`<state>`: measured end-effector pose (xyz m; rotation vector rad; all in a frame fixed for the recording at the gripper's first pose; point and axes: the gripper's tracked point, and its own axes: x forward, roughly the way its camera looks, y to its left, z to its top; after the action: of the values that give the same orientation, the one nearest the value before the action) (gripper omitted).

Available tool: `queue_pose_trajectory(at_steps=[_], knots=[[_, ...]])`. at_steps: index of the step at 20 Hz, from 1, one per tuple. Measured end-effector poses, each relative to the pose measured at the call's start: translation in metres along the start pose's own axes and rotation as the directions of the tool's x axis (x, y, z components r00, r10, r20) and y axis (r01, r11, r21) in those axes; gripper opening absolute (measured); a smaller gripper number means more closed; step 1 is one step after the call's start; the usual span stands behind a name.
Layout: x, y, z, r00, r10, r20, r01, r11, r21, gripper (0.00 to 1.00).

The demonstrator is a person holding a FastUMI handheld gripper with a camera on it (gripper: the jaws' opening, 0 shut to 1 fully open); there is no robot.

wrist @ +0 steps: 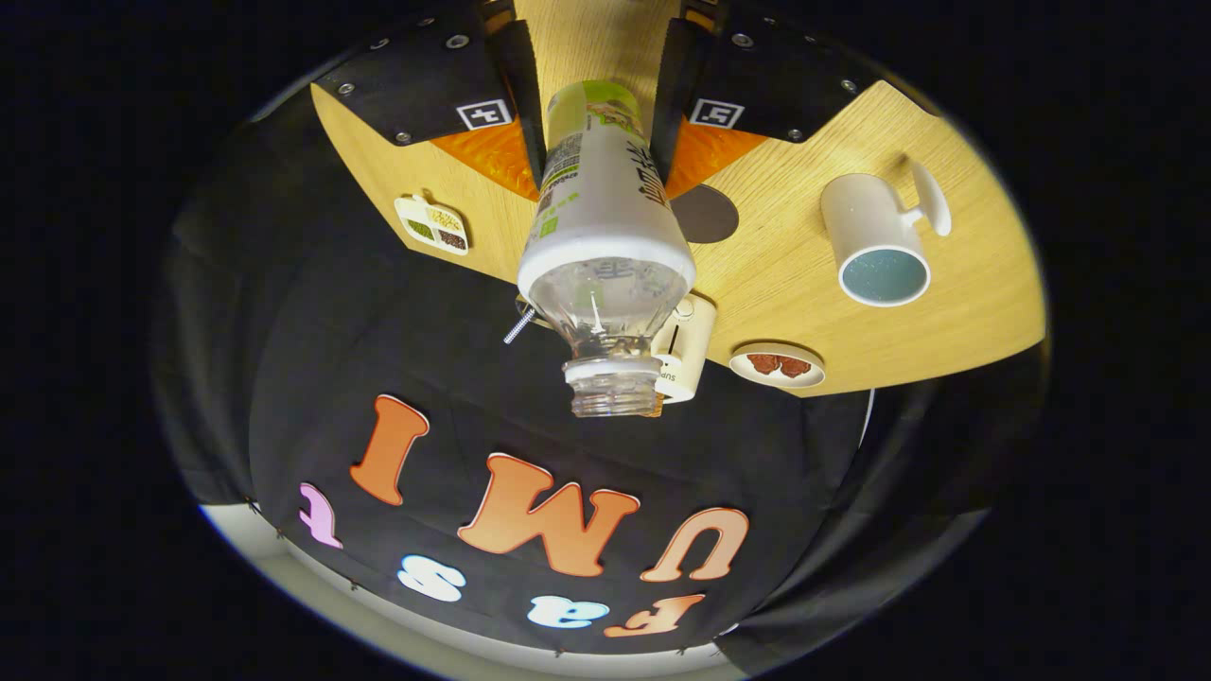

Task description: Take the bottle from table, then pour the juice into the cup, finally place the bottle on the coaster

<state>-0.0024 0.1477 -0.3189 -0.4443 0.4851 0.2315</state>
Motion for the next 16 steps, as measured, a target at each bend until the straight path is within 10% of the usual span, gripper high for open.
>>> queue_pose_trajectory(at_steps=[8, 16], knots=[[0.012, 0.014, 0.019, 0.999, -0.028, 0.024, 0.033, 0.97, -0.242, 0.53], [0.016, 0.038, 0.042, 0.991, -0.029, 0.129, 0.093, 0.849, -0.519, 0.53]])
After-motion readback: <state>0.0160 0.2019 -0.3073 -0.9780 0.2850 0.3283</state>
